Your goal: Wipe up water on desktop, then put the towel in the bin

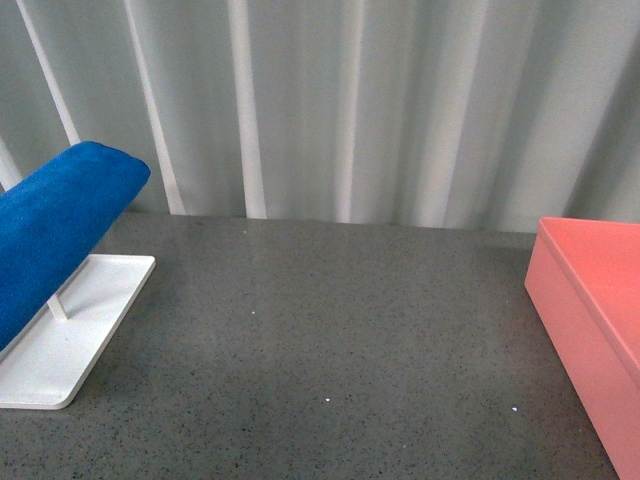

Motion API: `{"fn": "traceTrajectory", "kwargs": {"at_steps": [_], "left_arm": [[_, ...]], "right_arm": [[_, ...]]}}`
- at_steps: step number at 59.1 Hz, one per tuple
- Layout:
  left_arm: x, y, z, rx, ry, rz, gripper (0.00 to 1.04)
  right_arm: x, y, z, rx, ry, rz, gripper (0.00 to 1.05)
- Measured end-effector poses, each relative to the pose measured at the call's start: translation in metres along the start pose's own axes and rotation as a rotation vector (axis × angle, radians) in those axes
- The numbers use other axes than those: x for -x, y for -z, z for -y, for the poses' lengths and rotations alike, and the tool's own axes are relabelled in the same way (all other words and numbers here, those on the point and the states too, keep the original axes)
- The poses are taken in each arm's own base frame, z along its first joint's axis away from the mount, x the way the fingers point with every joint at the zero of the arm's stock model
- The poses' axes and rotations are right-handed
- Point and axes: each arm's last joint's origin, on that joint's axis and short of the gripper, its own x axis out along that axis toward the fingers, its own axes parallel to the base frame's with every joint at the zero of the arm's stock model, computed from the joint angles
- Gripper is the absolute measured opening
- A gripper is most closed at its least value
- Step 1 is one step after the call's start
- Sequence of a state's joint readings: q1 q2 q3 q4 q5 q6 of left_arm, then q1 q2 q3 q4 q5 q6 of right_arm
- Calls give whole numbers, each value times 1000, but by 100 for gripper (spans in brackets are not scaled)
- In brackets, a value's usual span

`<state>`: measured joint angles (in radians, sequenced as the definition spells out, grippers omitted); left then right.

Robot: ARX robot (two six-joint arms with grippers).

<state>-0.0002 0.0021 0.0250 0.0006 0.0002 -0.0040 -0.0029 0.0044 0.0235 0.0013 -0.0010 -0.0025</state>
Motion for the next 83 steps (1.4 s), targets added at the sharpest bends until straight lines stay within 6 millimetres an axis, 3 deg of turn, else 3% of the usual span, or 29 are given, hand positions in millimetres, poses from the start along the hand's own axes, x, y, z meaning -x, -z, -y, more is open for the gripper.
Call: {"fn": "traceTrajectory", "kwargs": {"at_steps": [56,60,61,64,72,77,83], "left_arm": [[0,0,0,0,0,0,98],[-2,2,1,74,36,-205,98],[-5,0,1,113,31,-308,98],[-20,-6,1,133,11,-392,98],[-76,-43,2,114,17,-296,98],[-123,-61,5,97,31,-273,98],[-184,-59,10,65,45,-393,98]], "right_arm": [[0,0,0,0,0,0,98],[0,0,0,0,0,0,98],[0,0,0,0,0,0,98],[0,0,0,0,0,1,98],[0,0,0,0,0,1,98],[0,0,0,0,0,1,98],[0,0,0,0,0,1,98]]}}
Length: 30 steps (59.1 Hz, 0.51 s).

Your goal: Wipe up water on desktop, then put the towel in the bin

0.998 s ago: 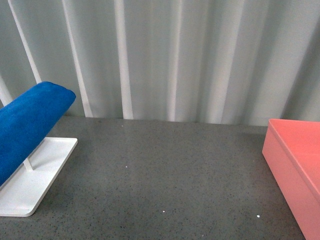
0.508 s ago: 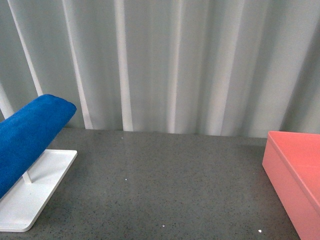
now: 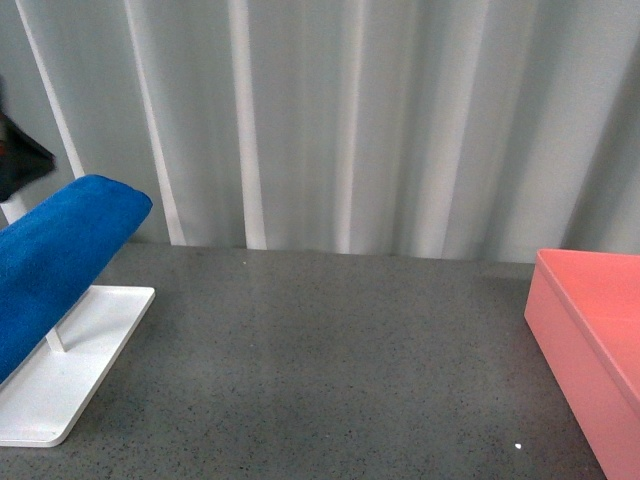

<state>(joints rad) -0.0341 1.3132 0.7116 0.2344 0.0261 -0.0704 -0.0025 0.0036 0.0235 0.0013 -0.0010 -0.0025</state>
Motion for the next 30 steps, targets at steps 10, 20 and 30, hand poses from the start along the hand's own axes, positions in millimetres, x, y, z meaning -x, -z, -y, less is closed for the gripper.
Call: {"fn": "traceTrajectory", "kwargs": {"at_steps": [10,20,30], "left_arm": [[-75,-15,6,-85,30,-212,98],[-124,-38,1,-145,-12,-283,98],[-147,-51,-17,-200,-56,-331,98]], "right_arm": [[0,0,0,0,0,0,98],[0,0,0,0,0,0,98],[0,0,0,0,0,0,98]]}}
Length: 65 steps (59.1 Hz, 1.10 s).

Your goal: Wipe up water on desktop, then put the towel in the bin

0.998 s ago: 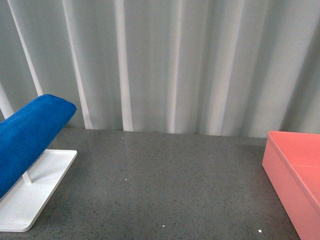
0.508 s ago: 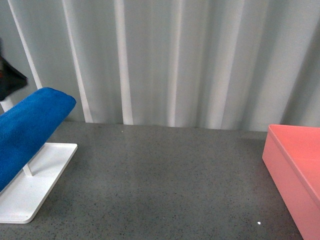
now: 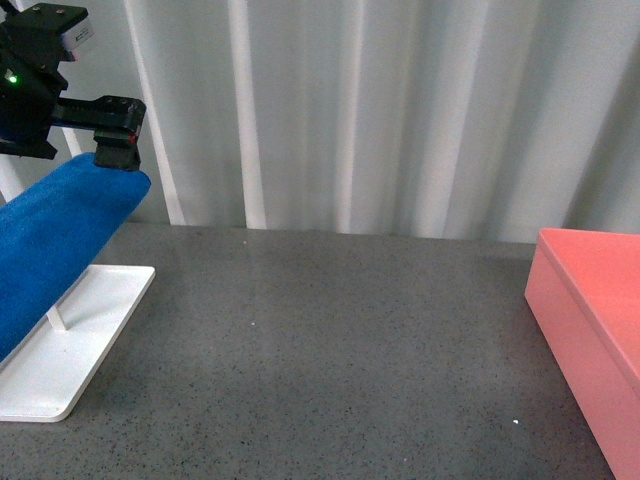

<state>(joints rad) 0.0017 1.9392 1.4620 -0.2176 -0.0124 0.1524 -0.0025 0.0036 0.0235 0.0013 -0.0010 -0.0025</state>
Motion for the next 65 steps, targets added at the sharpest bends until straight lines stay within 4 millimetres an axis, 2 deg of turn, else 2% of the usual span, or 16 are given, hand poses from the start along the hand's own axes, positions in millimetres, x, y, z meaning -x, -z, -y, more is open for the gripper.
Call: {"fn": "traceTrajectory", "kwargs": {"at_steps": [9,20,47,65], "left_arm": [[-16,5,-22,-33,-66,-107,98],[-28,16,-37,-27,-79,-165,98],[-47,26,-30,-71,-94,-172,97],[-53,37,-29,-88,-107,-183,49]], "right_arm": [[0,0,0,0,0,0,98],[0,0,0,0,0,0,98],[0,0,0,0,0,0,98],[0,0,0,0,0,0,98]]}}
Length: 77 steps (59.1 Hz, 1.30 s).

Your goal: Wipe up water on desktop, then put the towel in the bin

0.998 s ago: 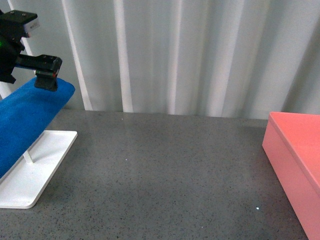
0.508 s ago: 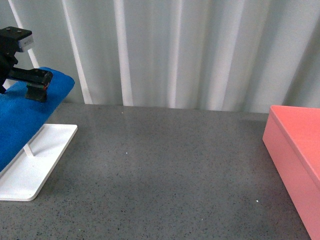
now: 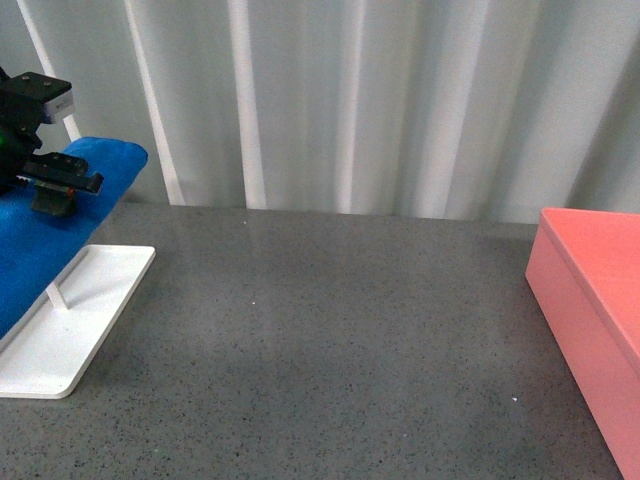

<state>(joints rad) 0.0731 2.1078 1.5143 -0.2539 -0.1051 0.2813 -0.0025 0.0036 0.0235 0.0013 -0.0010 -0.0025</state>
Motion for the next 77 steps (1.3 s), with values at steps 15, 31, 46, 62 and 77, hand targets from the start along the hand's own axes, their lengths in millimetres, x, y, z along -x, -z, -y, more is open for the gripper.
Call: {"fn": "traceTrajectory", "kwargs": {"at_steps": [15,31,46,62,77], "left_arm": [[7,-2,-4,1,0,23,10],[30,-12,-3,-1,43,67,6],[121,-50,5,27,150,304,6],[192,-41,68,42,469,498,6],[213,-10,144,114,751,489,6]], "right_arm": [[0,0,0,0,0,0,98],[0,0,0,0,0,0,98],[0,0,0,0,0,0,98],[0,0,0,0,0,0,98],[0,0,0,0,0,0,98]]}}
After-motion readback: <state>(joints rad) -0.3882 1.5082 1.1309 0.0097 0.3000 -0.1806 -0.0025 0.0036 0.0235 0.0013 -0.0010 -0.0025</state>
